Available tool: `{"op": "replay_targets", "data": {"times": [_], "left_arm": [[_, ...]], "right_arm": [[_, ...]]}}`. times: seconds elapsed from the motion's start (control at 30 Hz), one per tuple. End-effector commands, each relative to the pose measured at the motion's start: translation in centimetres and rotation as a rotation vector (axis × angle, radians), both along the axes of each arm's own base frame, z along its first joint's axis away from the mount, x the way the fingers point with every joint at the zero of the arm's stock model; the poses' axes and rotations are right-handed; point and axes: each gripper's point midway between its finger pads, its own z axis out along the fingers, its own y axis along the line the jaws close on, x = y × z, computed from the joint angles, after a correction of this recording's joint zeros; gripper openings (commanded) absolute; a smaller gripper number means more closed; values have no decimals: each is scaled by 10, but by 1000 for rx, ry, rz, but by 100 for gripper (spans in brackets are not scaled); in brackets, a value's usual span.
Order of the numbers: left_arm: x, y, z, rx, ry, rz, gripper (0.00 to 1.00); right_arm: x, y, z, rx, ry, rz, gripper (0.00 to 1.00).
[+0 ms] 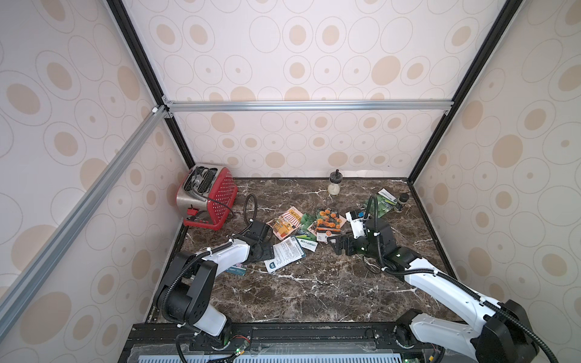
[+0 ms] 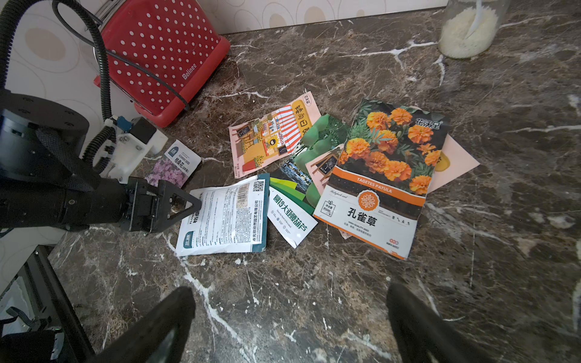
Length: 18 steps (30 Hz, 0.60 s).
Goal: Arrange the seed packets in a row
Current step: Adjust the seed packet at the center of the board, then pick up the seed packet from the center of the board.
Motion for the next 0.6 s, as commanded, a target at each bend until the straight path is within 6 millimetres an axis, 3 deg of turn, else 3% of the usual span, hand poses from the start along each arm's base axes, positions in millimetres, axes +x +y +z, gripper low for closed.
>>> {"op": "replay_targets", "data": {"times": [0.0, 0.27, 0.43, 0.57], "left_arm": [[8, 11, 2, 16, -12, 46, 86], [19, 21, 15, 33, -49, 14, 89], [37, 3, 43, -2, -121, -55, 90], [44, -17, 52, -28, -141, -114, 90]], "right_arm": [[3, 0, 7, -3, -16, -4, 99], [3, 0, 4, -4, -10, -2, 99], [4, 8, -4, 21, 34, 13, 100], [1, 21, -19, 75, 110, 32, 97]]}}
